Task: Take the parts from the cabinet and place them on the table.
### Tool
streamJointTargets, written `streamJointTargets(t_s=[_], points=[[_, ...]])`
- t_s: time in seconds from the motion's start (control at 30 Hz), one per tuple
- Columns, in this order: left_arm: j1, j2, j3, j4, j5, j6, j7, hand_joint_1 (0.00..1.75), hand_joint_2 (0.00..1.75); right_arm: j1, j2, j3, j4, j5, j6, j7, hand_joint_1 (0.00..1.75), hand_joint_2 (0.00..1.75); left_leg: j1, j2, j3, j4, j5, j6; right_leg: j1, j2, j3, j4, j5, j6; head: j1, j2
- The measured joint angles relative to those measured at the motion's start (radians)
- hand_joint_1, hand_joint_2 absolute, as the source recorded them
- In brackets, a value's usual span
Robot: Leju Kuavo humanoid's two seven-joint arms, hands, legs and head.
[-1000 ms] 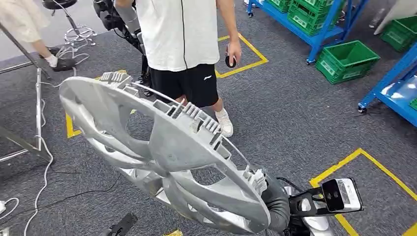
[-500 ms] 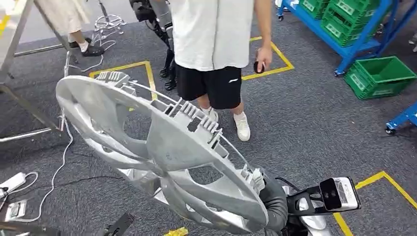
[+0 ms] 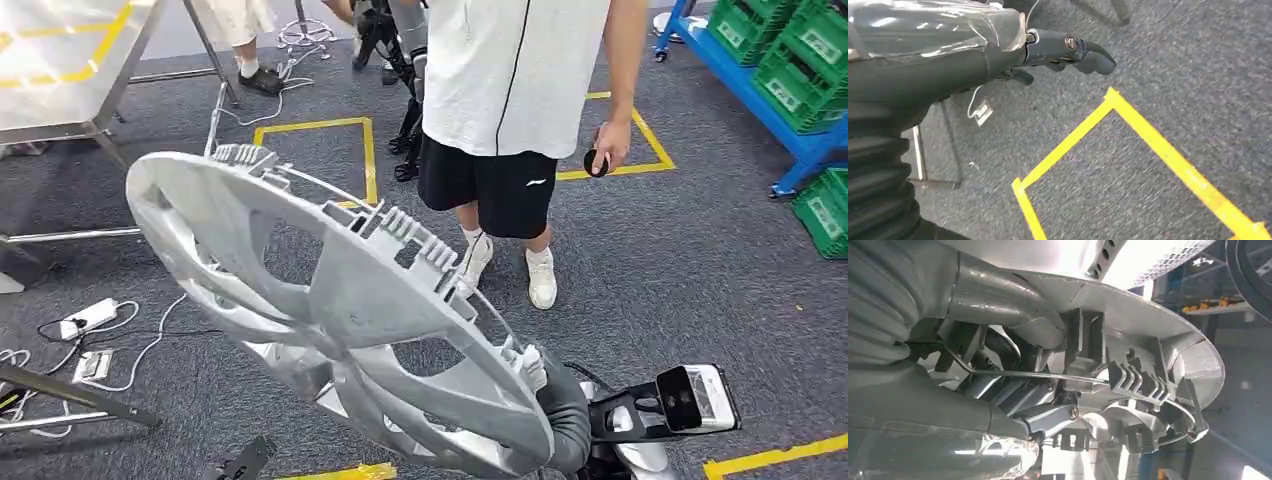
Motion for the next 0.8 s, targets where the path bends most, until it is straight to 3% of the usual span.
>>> streamJointTargets(t_s=[0.03,0.07,0.13,0.17,0.2,0.23,0.27,0.3,0.33,0.43,0.47,0.5,0.53,0.57,0.63,0.67,0.7,0.73,0.77,0.8], points=[[-0.002,0.002,0.000,0.000,-0.001,0.000,0.000,0.00,1.75,0.000,0.002,0.000,0.000,-0.001,0.000,-0.001,1.75,1.75,0.001,0.043,-0.029,0.059,-0.032,-0.005,0.003,-0.010,0.004,0.000,-0.004,-0.008,-0.006,0.000],[-0.005,0.003,0.001,0.000,-0.001,0.000,0.000,0.00,1.75,0.001,0.002,0.000,0.000,-0.002,0.002,-0.003,1.75,1.75,0.004,0.070,-0.074,0.147,-0.071,-0.009,0.008,-0.022,0.006,0.000,-0.006,-0.015,-0.005,0.000],[-0.005,-0.001,0.001,0.000,-0.003,-0.003,0.000,0.00,1.75,0.001,0.002,0.000,0.003,-0.002,0.005,-0.004,1.75,1.75,0.006,0.086,-0.151,0.283,-0.115,-0.012,0.015,-0.046,0.007,0.000,-0.010,-0.020,-0.005,0.000],[-0.004,-0.002,0.001,0.000,-0.005,-0.004,0.000,0.00,1.75,0.001,0.003,0.000,0.005,-0.002,0.005,-0.004,1.75,1.75,0.007,0.086,-0.159,0.291,-0.105,-0.012,0.016,-0.056,0.007,0.001,-0.011,-0.022,-0.006,0.000],[-0.004,-0.002,0.001,0.000,-0.006,-0.005,0.000,0.00,1.75,0.001,0.003,0.000,0.007,-0.003,0.005,-0.005,1.75,1.75,0.007,0.087,-0.144,0.254,-0.078,-0.009,0.017,-0.065,0.009,0.000,-0.014,-0.021,-0.006,0.000],[-0.004,0.000,0.001,0.000,-0.009,-0.006,0.000,0.00,1.75,0.001,0.003,0.000,0.008,-0.003,0.005,-0.006,1.75,1.75,0.006,0.089,-0.101,0.172,-0.037,-0.004,0.019,-0.075,0.012,0.000,-0.016,-0.021,-0.006,0.000],[-0.004,0.000,0.001,0.000,-0.010,-0.007,0.000,0.00,1.75,0.001,0.004,0.000,0.008,-0.003,0.005,-0.007,1.75,1.75,0.002,0.107,-0.045,0.073,0.004,0.004,0.020,-0.085,0.017,0.000,-0.019,-0.019,-0.006,0.000],[-0.006,0.003,0.002,0.000,-0.010,-0.007,0.000,0.00,1.75,0.001,0.005,0.000,0.008,-0.003,0.005,-0.008,1.75,1.75,-0.007,0.154,0.003,-0.011,0.020,0.016,0.021,-0.093,0.022,0.000,-0.022,-0.017,-0.005,0.000],[-0.009,0.004,0.002,0.000,-0.011,-0.007,0.000,0.00,1.75,0.001,0.005,0.000,0.008,-0.003,0.006,-0.008,1.75,1.75,-0.012,0.154,0.001,-0.011,0.015,0.017,0.032,-0.100,0.022,0.000,-0.027,-0.010,-0.003,0.000],[-0.010,0.011,0.004,0.000,-0.011,-0.007,0.000,0.00,1.75,0.001,0.008,0.000,0.009,-0.003,0.006,-0.008,1.75,1.75,-0.021,0.125,-0.003,-0.016,0.015,0.032,0.024,-0.126,0.029,-0.009,-0.028,0.003,-0.005,0.000],[-0.011,0.014,0.004,0.000,-0.011,-0.007,0.000,0.00,1.75,0.001,0.009,0.000,0.009,-0.003,0.006,-0.008,1.75,1.75,-0.020,0.111,0.015,-0.036,0.025,0.038,0.030,-0.134,0.035,-0.015,-0.031,0.009,-0.005,0.000],[-0.009,0.011,0.004,0.000,-0.011,-0.007,-0.001,0.00,1.75,0.000,0.008,0.000,0.010,-0.003,0.006,-0.008,1.75,1.75,-0.010,0.097,0.027,-0.055,0.035,0.039,0.024,-0.092,0.029,0.004,-0.039,0.010,-0.002,0.000],[-0.014,0.010,0.004,0.001,-0.011,-0.010,0.000,0.00,1.75,0.000,0.008,-0.002,0.010,-0.004,0.006,-0.009,1.75,1.75,-0.007,0.091,0.030,-0.060,0.038,0.046,0.022,-0.055,0.006,0.051,-0.065,0.003,-0.002,0.000],[-0.018,0.010,0.004,0.001,-0.011,-0.010,0.000,0.00,1.75,0.001,0.006,-0.002,0.010,-0.005,0.006,-0.010,1.75,1.75,-0.007,0.079,0.030,-0.060,0.039,0.048,0.021,-0.033,-0.029,0.123,-0.093,-0.002,0.002,0.000],[-0.018,0.007,0.004,0.001,-0.011,-0.010,-0.001,0.00,1.75,0.006,0.004,-0.002,0.011,-0.004,0.006,-0.010,1.75,1.75,-0.008,0.050,0.029,-0.060,0.037,0.049,0.018,-0.019,-0.114,0.269,-0.136,-0.002,0.003,0.000],[-0.016,0.006,0.004,0.002,-0.011,-0.013,-0.003,0.00,1.75,0.011,0.002,-0.003,0.012,-0.002,0.006,-0.009,1.75,1.75,-0.008,0.035,0.029,-0.059,0.037,0.048,0.017,-0.018,-0.132,0.289,-0.133,0.004,0.004,0.000],[-0.014,0.006,0.004,0.002,-0.011,-0.013,-0.003,0.00,1.75,0.013,0.000,-0.003,0.013,-0.002,0.006,-0.009,1.75,1.75,-0.008,0.022,0.029,-0.059,0.037,0.047,0.016,-0.018,-0.125,0.260,-0.114,0.013,0.004,0.000],[-0.013,0.005,0.004,0.002,-0.011,-0.013,-0.004,0.00,1.75,0.013,-0.001,-0.003,0.013,-0.002,0.006,-0.009,1.75,1.75,-0.007,0.008,0.029,-0.057,0.035,0.046,0.013,-0.016,-0.100,0.195,-0.080,0.025,0.004,0.000],[-0.013,0.003,0.004,0.002,-0.011,-0.015,-0.005,0.00,1.75,0.013,-0.002,-0.003,0.013,-0.002,0.006,-0.009,1.75,1.75,-0.005,-0.005,0.030,-0.052,0.033,0.042,0.009,-0.011,-0.057,0.099,-0.036,0.036,0.004,0.000],[-0.013,0.002,0.004,0.002,-0.011,-0.015,-0.006,0.00,1.75,0.013,-0.002,-0.003,0.013,-0.001,0.006,-0.009,1.75,1.75,-0.004,-0.017,0.028,-0.045,0.028,0.035,0.003,0.012,-0.014,0.007,0.000,0.045,0.004,0.000]])
